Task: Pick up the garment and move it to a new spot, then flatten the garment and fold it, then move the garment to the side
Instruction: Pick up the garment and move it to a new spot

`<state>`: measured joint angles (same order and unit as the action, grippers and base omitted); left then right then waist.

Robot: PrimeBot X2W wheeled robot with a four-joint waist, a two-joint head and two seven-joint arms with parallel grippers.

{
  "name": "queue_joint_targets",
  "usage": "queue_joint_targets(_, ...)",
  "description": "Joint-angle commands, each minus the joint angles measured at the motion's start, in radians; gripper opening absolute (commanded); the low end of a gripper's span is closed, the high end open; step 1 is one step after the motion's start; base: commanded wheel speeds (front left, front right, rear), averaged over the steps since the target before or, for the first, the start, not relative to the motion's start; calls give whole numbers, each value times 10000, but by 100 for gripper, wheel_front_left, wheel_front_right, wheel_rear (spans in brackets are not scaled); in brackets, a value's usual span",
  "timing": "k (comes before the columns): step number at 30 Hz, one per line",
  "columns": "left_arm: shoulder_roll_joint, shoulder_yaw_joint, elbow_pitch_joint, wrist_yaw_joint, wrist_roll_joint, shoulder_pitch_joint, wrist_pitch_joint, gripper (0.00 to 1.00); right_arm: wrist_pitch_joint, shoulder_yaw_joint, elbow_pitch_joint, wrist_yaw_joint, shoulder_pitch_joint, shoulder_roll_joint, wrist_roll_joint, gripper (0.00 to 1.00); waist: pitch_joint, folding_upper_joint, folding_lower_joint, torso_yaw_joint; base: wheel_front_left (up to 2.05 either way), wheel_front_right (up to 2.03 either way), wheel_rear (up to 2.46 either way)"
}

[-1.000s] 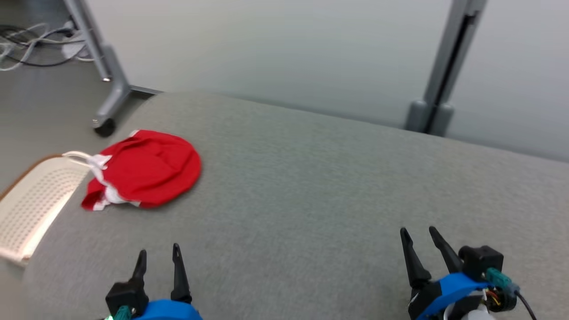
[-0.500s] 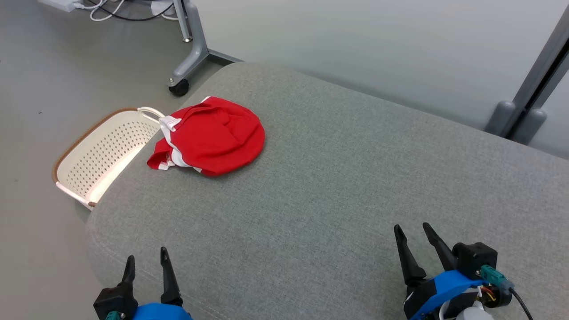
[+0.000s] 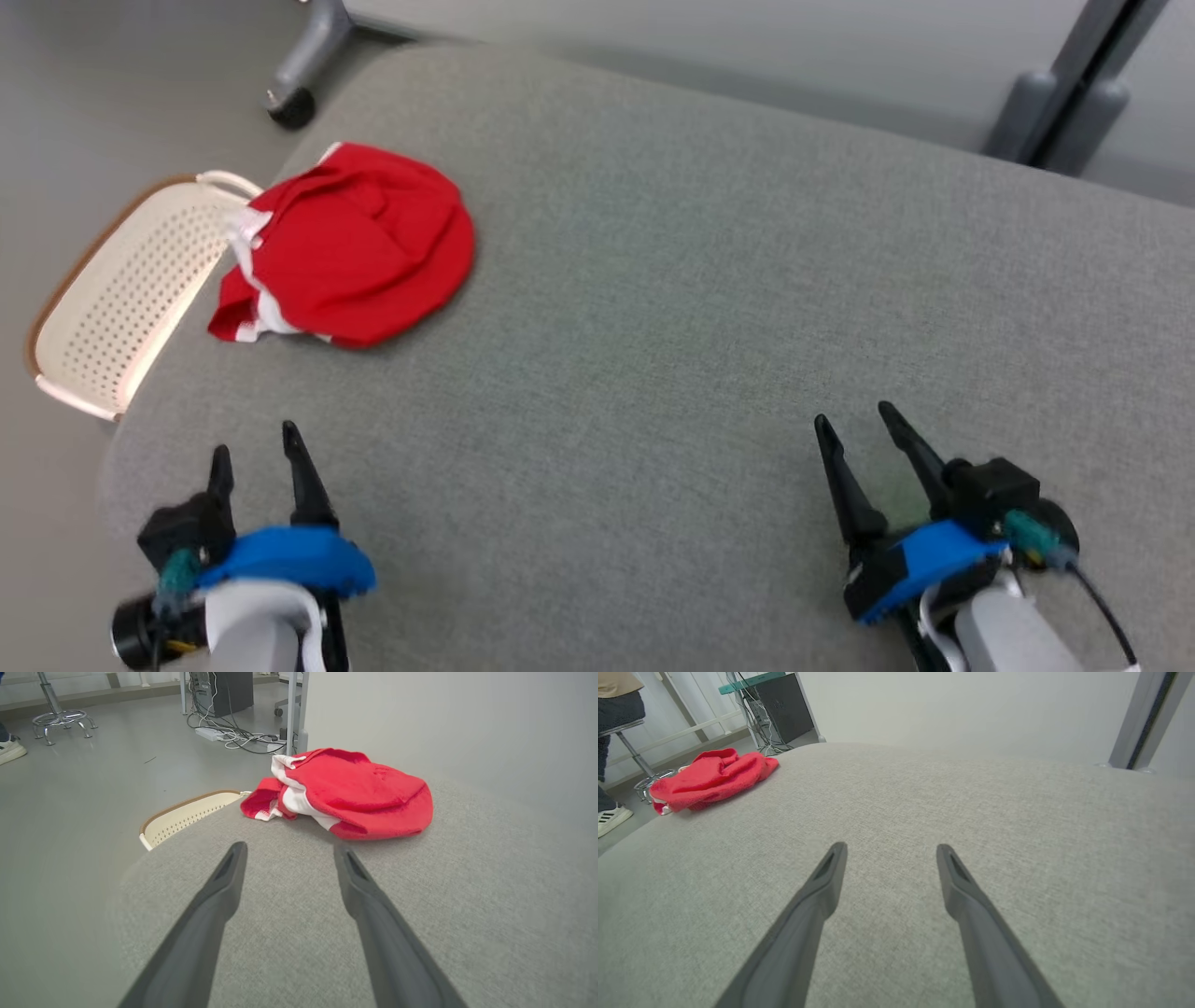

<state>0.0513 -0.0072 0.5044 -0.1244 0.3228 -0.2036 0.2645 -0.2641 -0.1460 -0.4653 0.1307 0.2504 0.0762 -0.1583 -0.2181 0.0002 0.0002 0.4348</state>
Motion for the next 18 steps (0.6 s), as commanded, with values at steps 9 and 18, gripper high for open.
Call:
queue_joint_targets(9, -7, 999, 919, -546, -434, -2153, -4, 100, 2, -721, 1074, 2, 759, 980, -306, 100, -1504, -2, -2, -917, 0, 0, 0)
queue_joint_targets(18, 224, 2612, 2151, -475, -207, -3582, -2, 100, 12, -923, 1592, 0, 1087, 1636, -554, 100, -2442, -2, -2, -1608, 0, 0, 0)
